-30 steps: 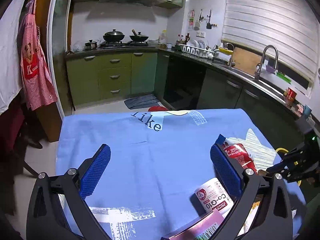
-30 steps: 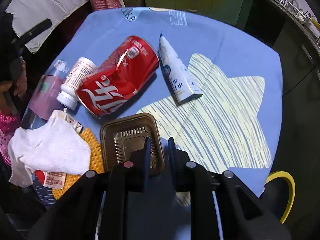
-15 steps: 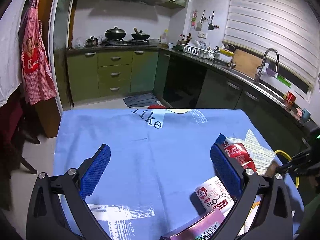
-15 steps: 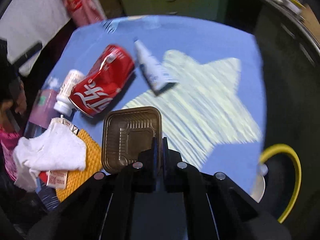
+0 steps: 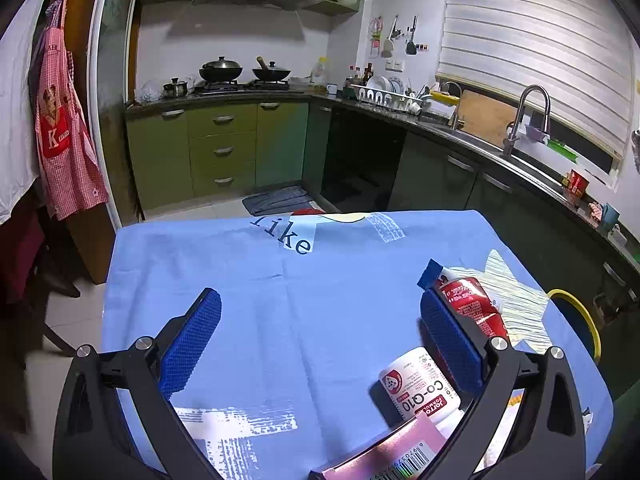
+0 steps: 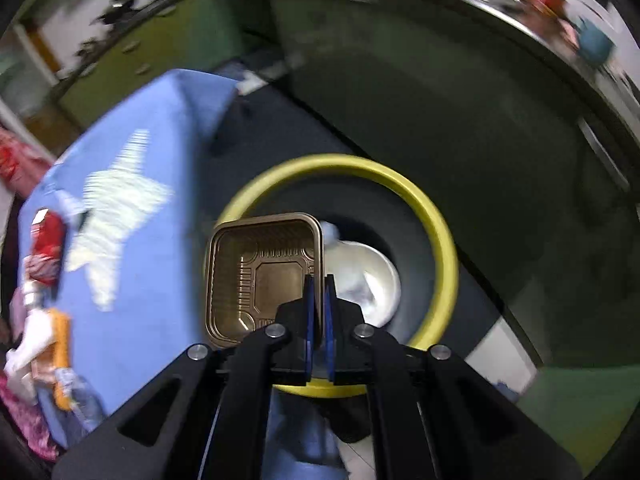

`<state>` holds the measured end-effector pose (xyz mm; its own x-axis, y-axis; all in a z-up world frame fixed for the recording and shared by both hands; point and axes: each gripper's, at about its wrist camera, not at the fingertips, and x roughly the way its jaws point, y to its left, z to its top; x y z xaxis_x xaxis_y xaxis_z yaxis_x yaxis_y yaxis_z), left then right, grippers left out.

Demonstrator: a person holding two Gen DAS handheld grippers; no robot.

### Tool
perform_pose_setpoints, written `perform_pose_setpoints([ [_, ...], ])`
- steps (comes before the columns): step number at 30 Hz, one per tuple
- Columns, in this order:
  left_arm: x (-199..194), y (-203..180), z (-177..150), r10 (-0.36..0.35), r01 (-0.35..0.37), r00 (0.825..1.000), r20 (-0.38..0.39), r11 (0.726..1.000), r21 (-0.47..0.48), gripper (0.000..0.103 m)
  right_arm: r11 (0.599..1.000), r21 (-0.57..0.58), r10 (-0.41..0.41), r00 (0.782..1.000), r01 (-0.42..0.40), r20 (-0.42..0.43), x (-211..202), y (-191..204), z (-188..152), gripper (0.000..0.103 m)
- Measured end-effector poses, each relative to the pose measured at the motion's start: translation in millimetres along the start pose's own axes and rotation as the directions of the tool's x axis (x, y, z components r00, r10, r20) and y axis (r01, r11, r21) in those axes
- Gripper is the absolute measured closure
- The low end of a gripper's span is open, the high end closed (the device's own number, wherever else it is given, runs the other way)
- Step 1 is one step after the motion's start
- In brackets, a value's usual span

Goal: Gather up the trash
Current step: 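Carry the brown tray over the bin and open the right gripper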

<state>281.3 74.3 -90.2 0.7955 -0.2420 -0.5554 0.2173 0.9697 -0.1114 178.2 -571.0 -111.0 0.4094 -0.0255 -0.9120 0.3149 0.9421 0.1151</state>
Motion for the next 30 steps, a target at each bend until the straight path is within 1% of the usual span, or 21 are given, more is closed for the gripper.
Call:
perform_pose_setpoints([
  [2,1,-1,0,0.003,-0.003,1.0,-0.006,1.0,0.002,0.005,0.999,0.035,-0.006,1.0,0.007,-0.025,16,-12,-1,0.098],
  [7,4,-4,-1,0.006,-0.006,1.0,-0.016,1.0,0.011,0.005,0.997,0.071,-0.022,0.998,0.026,-0.062,42,-21,1,0.098],
  [8,5,-4,-1,0.008,-0.008,1.0,-0.017,1.0,0.013,0.005,0.996,0.082,-0.019,0.998,0.025,-0.068,45,-22,2,0.095],
  [9,5,-4,-1,0.011,-0.01,1.0,-0.018,1.0,0.015,0.005,0.996,0.09,-0.021,0.998,0.027,-0.067,46,-24,3,0.09],
  [11,6,-5,-2,0.011,-0.01,1.0,-0.025,1.0,0.02,0.005,0.995,0.089,-0.035,0.998,0.039,-0.049,43,-24,4,0.087],
  [16,9,-12,-2,-0.009,0.011,0.998,-0.055,0.999,0.033,0.005,0.997,0.082,-0.008,1.0,0.01,-0.027,32,-21,-4,0.086],
  [20,8,-28,4,-0.017,0.027,0.993,-0.119,0.996,0.083,0.005,0.997,0.072,0.021,1.0,-0.02,-0.018,23,-19,-15,0.081],
  [21,8,-36,7,-0.022,0.039,0.989,-0.148,0.993,0.11,0.005,0.997,0.071,0.026,1.0,-0.025,-0.017,21,-19,-17,0.081],
  [23,5,-47,10,-0.022,0.048,0.983,-0.18,0.988,0.145,0.005,0.997,0.074,0.04,0.999,-0.039,-0.012,17,-21,-21,0.081],
  [26,5,-71,22,-0.031,0.08,0.968,-0.249,0.979,0.187,0.005,0.996,0.076,0.051,0.999,-0.051,-0.001,15,-21,-22,0.08],
  [28,11,-86,29,-0.051,0.114,0.949,-0.311,0.975,0.189,0.005,0.995,0.076,0.061,0.998,-0.061,0.003,15,-20,-22,0.079],
  [29,16,-94,32,-0.057,0.129,0.934,-0.353,0.975,0.183,0.005,0.995,0.074,0.069,0.998,-0.07,0.008,14,-20,-24,0.079],
  [30,23,-103,35,-0.065,0.145,0.914,-0.4,0.974,0.173,0.005,0.995,0.072,0.076,0.997,-0.076,0.01,14,-19,-25,0.077],
])
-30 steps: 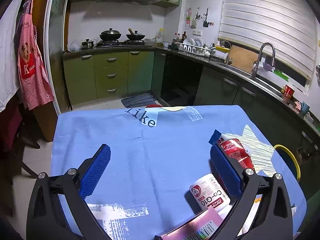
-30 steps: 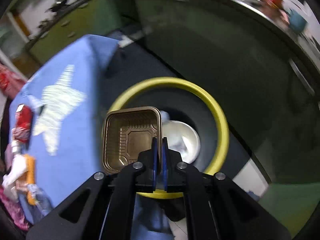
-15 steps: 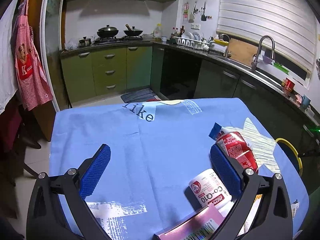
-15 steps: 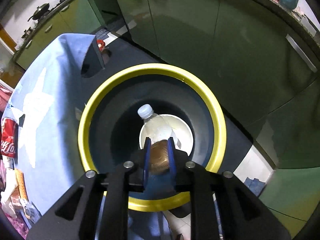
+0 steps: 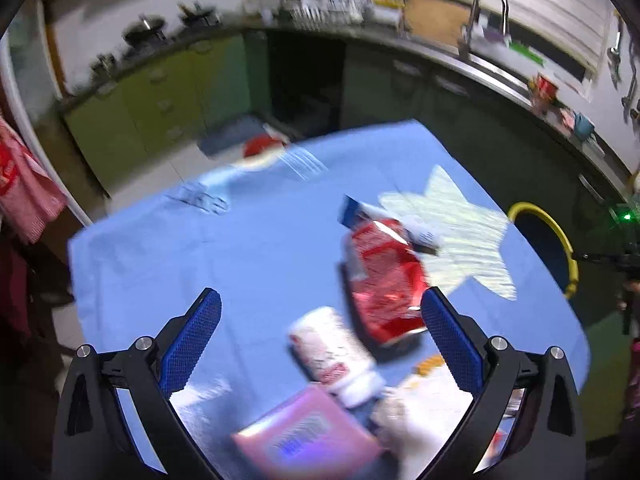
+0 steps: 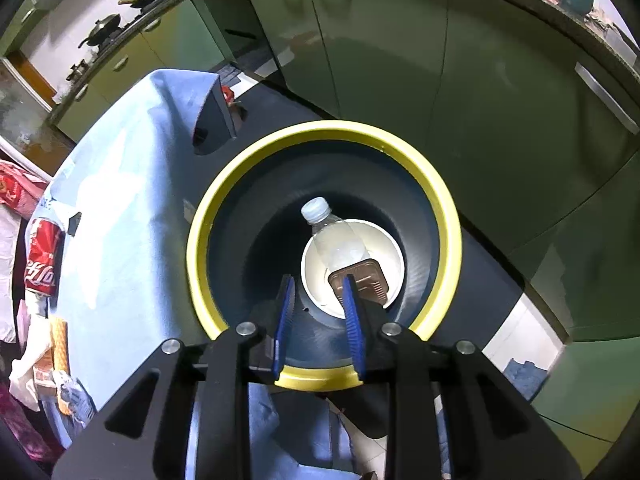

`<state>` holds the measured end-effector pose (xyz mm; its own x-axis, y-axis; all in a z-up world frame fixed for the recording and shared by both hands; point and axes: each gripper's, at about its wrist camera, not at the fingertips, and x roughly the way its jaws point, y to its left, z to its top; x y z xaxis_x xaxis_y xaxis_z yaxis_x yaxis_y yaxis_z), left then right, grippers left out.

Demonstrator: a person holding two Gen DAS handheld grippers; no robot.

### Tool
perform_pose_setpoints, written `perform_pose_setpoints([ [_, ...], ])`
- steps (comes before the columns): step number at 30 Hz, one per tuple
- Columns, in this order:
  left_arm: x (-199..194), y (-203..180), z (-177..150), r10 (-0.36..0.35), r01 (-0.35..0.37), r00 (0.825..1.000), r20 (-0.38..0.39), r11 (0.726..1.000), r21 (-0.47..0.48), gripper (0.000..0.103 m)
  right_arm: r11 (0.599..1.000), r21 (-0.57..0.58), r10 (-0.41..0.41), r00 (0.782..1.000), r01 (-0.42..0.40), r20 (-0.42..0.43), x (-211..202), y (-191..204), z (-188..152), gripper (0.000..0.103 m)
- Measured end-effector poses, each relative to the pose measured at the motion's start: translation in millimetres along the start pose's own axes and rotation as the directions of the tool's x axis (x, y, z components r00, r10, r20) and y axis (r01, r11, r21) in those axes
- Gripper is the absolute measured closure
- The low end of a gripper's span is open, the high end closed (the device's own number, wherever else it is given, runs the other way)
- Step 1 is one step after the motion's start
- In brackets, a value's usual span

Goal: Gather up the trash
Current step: 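Carry the brown tray over the bin and open the right gripper, then grasp the red Coca-Cola can with the left gripper and lift it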

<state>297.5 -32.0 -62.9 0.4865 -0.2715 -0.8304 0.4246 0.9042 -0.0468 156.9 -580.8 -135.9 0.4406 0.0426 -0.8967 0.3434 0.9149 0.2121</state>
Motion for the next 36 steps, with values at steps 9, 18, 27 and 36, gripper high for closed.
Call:
perform_pose_setpoints([
  [9,75,-38,42,-0.029,0.02,0.945,-0.325,0.999,-0.031,0.005,0.995,-0.045,0.093,0.995,-0.092,0.023,-10,9,-19,0.075],
  [18,125,-38,49,-0.085,0.022,0.885,-0.459,0.99,-0.141,0.005,0.988,-0.065,0.145,0.989,-0.143,0.02,-9,13,-26,0.072],
  [27,151,-46,42,-0.094,0.019,0.854,-0.512,0.988,-0.15,0.005,0.982,-0.089,0.169,0.986,-0.168,0.009,-3,24,-27,0.07],
  [36,163,-52,31,-0.088,0.011,0.844,-0.53,0.989,-0.148,0.014,0.98,-0.098,0.177,0.984,-0.176,0.001,2,29,-28,0.068],
])
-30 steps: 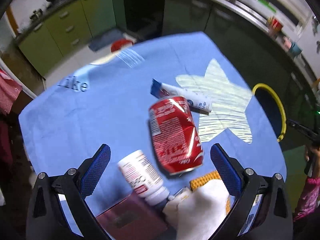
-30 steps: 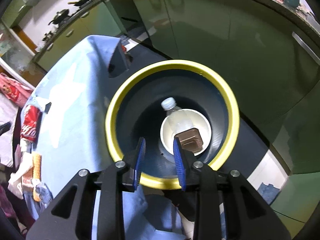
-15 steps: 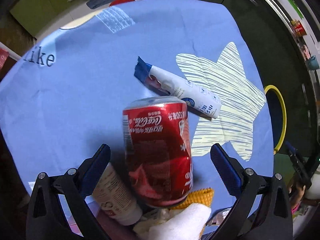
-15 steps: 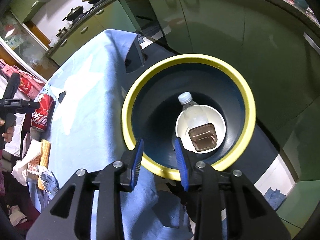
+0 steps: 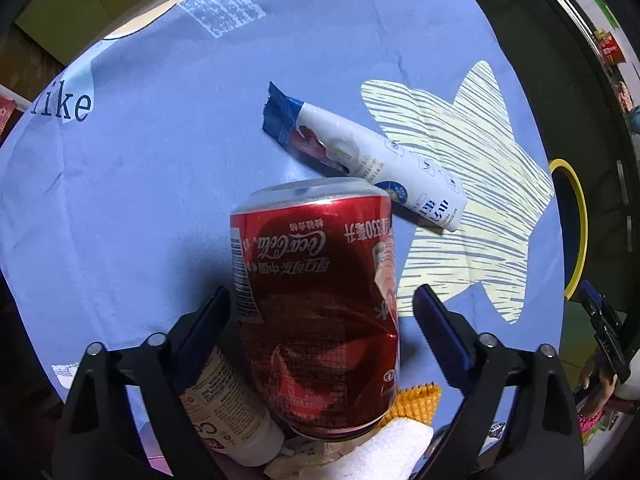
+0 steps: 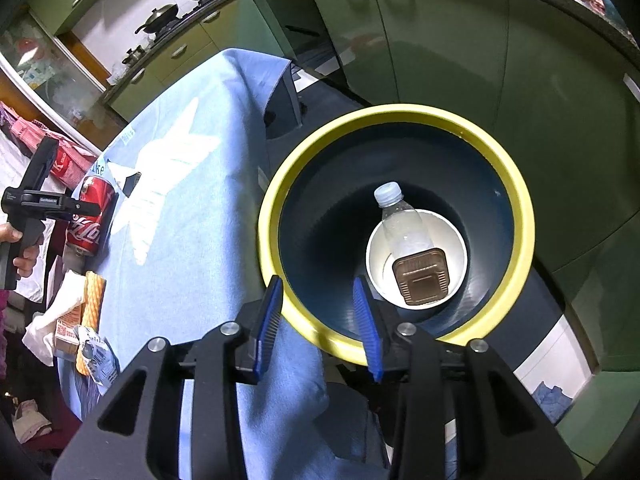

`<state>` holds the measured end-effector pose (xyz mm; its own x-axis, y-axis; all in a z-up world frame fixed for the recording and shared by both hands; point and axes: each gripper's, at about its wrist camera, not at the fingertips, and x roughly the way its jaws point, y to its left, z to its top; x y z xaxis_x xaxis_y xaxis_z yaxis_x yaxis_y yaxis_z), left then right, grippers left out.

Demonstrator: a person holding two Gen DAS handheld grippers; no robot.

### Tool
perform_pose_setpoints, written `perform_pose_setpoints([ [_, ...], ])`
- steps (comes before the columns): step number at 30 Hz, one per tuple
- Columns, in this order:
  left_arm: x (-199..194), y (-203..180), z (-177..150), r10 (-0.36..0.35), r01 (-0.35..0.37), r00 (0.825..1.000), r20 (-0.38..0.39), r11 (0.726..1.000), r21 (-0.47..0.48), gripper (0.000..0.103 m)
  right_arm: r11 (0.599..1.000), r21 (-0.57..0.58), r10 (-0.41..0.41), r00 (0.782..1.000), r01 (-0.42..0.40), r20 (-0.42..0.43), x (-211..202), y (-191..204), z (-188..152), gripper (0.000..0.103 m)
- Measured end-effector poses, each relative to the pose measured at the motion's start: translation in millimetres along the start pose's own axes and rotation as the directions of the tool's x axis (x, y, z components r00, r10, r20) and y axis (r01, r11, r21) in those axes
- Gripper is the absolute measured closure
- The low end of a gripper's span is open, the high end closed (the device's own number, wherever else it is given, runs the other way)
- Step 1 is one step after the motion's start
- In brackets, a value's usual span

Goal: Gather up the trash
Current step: 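Grasp the red Coca-Cola can with the left gripper and lift it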

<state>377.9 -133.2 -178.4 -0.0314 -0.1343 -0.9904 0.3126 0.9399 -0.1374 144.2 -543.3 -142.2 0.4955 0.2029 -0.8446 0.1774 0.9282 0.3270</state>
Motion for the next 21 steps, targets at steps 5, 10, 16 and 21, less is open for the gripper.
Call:
perform_pose_setpoints([
  [5,9,2,-4,-0.005,0.005,1.0,-0.012,1.0,0.003,0.026,1.0,-0.004,0.003,1.0,-0.003,-0.003,2,1,-2,0.068],
  [10,12,3,-7,-0.006,0.006,1.0,-0.008,1.0,0.017,0.03,1.0,0.002,0.003,1.0,-0.003,0.0,1,-2,-3,0.068],
  [16,-2,0,-14,0.0,-0.001,1.0,0.029,0.999,0.043,0.03,1.0,0.002,0.009,1.0,-0.009,0.005,0,-3,-4,0.068],
  [21,-22,-10,-25,0.014,-0.02,0.998,0.066,0.996,0.087,0.03,1.0,-0.003,0.014,1.0,-0.014,0.009,-2,-2,-4,0.068],
])
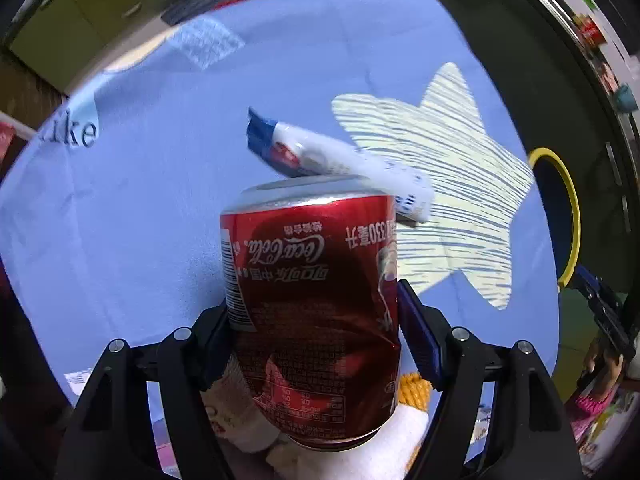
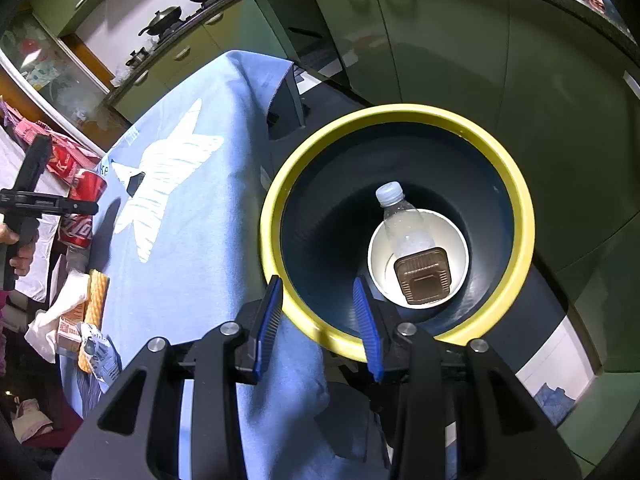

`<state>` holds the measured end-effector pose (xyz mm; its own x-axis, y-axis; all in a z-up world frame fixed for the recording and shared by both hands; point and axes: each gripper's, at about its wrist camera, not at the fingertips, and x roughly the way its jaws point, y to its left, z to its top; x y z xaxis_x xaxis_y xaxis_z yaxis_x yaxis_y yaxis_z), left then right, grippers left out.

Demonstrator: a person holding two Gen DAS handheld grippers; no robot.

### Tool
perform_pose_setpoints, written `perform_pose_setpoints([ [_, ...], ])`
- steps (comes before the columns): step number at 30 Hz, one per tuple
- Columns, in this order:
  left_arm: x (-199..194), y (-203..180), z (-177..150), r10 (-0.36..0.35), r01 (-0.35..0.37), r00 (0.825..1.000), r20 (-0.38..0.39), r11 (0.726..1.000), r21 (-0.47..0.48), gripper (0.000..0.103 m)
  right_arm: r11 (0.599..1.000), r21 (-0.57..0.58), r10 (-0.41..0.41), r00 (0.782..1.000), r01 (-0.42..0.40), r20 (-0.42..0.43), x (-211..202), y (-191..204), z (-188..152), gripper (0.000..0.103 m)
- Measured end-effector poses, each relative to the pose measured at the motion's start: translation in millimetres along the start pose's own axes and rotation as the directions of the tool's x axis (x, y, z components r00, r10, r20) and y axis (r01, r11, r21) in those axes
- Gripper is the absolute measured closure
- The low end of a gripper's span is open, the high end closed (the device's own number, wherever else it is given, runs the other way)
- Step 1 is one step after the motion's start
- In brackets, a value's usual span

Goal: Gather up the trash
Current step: 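Grasp the red Coca-Cola can with the left gripper and lift it, then carry the can over the bin and open the left gripper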

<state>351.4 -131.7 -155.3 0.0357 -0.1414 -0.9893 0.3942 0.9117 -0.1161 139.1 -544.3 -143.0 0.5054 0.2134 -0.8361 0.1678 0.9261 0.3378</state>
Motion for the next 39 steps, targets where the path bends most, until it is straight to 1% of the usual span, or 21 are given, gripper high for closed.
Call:
perform_pose_setpoints([
  [3,-8,-10,-6,0.007,-0.008,1.0,0.01,0.999,0.035,0.03,1.0,0.0,0.003,1.0,-0.003,0.001,-1,1,0,0.068],
  [7,-28,-38,-15,0.014,-0.017,1.0,0.027,0.993,0.118,0.03,1.0,-0.002,-0.005,1.0,0.005,0.016,-8,0,-3,0.068],
  [9,-35,-56,-17,0.006,-0.01,1.0,0.031,0.987,0.16,0.03,1.0,0.0,-0.016,0.999,0.016,0.032,-16,-3,-5,0.068],
  [12,-45,-103,-17,-0.015,0.005,0.999,0.036,0.966,0.257,0.03,0.999,0.015,-0.034,0.997,0.033,0.072,-37,-12,-11,0.068],
  [15,-45,-159,-17,-0.039,0.027,0.999,0.028,0.933,0.358,0.03,0.998,0.033,-0.058,0.993,0.055,0.103,-55,-23,-18,0.068],
  [17,-36,-206,-14,-0.056,0.045,0.998,0.013,0.902,0.43,0.03,0.996,0.05,-0.074,0.99,0.069,0.121,-67,-34,-25,0.068],
  [19,-30,-239,-10,-0.064,0.055,0.998,0.003,0.877,0.477,0.03,0.995,0.068,-0.083,0.988,0.074,0.13,-75,-44,-30,0.068],
  [23,-13,-313,2,-0.078,0.074,0.997,-0.017,0.818,0.57,0.03,0.991,0.105,-0.096,0.986,0.082,0.137,-83,-65,-41,0.068],
  [24,-5,-333,6,-0.073,0.073,0.997,-0.024,0.8,0.596,0.03,0.989,0.119,-0.101,0.986,0.085,0.135,-85,-72,-45,0.068],
  [28,26,-381,19,-0.036,0.054,0.999,-0.041,0.76,0.647,0.03,0.984,0.154,-0.11,0.986,0.09,0.127,-85,-90,-54,0.068],
  [30,46,-395,24,-0.012,0.049,0.998,-0.06,0.75,0.659,0.03,0.982,0.168,-0.112,0.986,0.09,0.125,-85,-97,-58,0.068],
  [34,77,-417,35,0.027,0.028,0.997,-0.072,0.746,0.666,0.028,0.978,0.187,-0.115,0.986,0.091,0.12,-84,-106,-62,0.068],
  [36,81,-419,40,0.031,0.018,0.998,-0.061,0.746,0.665,0.016,0.977,0.193,-0.116,0.986,0.092,0.119,-85,-109,-63,0.066],
  [37,80,-417,42,0.027,0.014,0.998,-0.053,0.751,0.661,0.014,0.976,0.195,-0.119,0.986,0.094,0.12,-85,-110,-63,0.066],
  [39,74,-417,43,0.01,0.021,0.999,-0.043,0.753,0.658,0.014,0.976,0.195,-0.12,0.985,0.095,0.122,-87,-111,-64,0.064],
])
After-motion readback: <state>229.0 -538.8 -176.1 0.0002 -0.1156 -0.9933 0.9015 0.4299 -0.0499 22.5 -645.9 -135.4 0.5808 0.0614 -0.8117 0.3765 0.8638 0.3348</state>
